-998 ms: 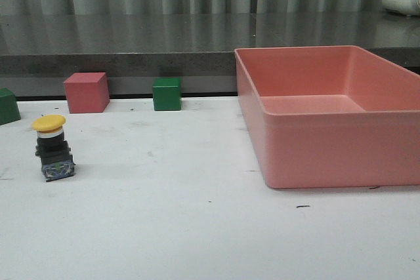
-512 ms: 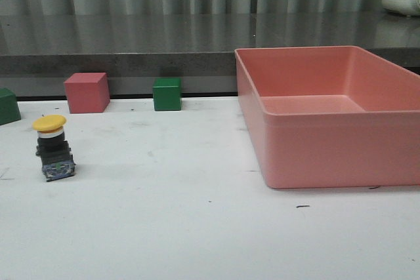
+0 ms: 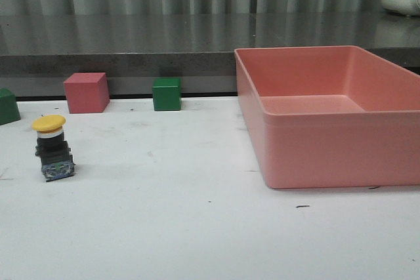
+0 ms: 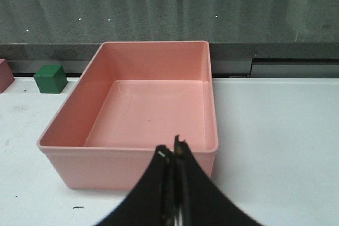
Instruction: Place and stand button with both arms
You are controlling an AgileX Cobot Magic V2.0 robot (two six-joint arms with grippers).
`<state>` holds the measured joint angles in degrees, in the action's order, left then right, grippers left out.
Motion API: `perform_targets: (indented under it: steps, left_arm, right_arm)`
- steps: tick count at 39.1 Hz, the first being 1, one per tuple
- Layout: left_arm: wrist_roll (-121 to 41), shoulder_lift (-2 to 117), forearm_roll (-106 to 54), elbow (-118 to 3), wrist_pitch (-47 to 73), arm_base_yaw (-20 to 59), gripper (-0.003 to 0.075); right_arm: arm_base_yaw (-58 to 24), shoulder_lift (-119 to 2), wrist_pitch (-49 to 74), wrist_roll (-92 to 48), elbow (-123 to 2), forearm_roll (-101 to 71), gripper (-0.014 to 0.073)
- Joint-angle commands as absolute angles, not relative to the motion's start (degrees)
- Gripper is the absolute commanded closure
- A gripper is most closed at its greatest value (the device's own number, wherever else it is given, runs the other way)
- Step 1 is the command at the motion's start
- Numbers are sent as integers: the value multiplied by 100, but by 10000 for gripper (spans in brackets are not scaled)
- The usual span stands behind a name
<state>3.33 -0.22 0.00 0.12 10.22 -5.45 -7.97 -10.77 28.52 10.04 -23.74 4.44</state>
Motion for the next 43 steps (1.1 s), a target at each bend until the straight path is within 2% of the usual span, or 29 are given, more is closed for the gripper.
perform_targets:
  steps: [1, 27, 37, 43]
  left_arm:
    - [343, -163, -46, 61, 524, -549, 740]
    - [343, -163, -46, 61, 524, -549, 740]
    - [343, -163, -46, 61, 524, -549, 740]
    - [343, -163, -46, 61, 524, -549, 741]
  right_arm:
    - [-774, -1142, 2369, 943, -2520, 518, 664]
    - [-774, -1142, 2241, 943, -2452, 742, 664]
    - [-767, -473, 1012, 943, -1060, 503, 664]
    - [-767, 128, 921, 938, -243, 299, 664]
